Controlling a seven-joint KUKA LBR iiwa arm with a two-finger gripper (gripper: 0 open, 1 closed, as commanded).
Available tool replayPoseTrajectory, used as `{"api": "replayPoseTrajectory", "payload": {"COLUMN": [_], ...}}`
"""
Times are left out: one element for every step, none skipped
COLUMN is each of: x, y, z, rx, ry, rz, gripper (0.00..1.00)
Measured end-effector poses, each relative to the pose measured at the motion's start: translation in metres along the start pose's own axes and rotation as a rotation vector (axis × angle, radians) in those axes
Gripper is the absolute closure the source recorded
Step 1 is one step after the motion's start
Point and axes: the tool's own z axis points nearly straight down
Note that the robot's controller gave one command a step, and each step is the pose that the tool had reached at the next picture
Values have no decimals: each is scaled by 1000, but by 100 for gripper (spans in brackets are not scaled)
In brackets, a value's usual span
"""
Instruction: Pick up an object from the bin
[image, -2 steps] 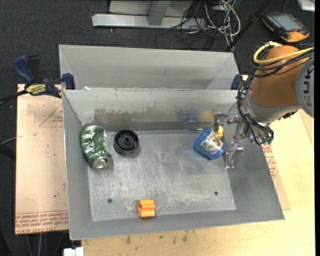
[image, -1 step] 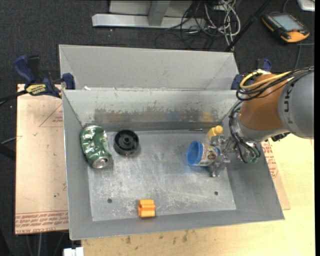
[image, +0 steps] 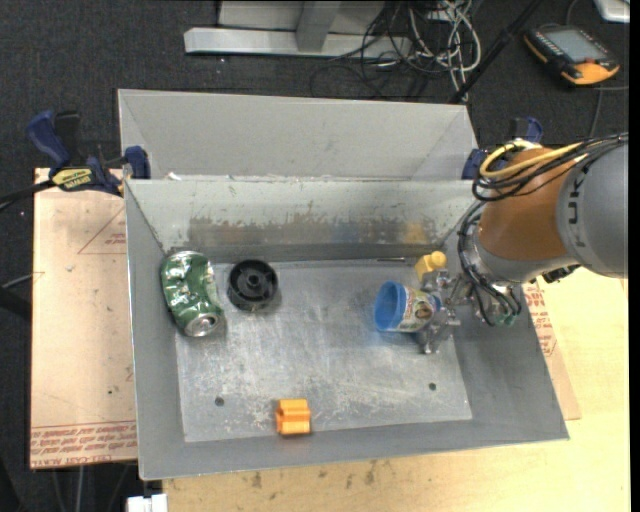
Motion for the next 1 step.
{"api": "replayPoseTrajectory", "payload": {"x": [-7], "y": [-11], "z": [-136], "rx": [0], "ry": [3], "rz": [0], "gripper": [100]}}
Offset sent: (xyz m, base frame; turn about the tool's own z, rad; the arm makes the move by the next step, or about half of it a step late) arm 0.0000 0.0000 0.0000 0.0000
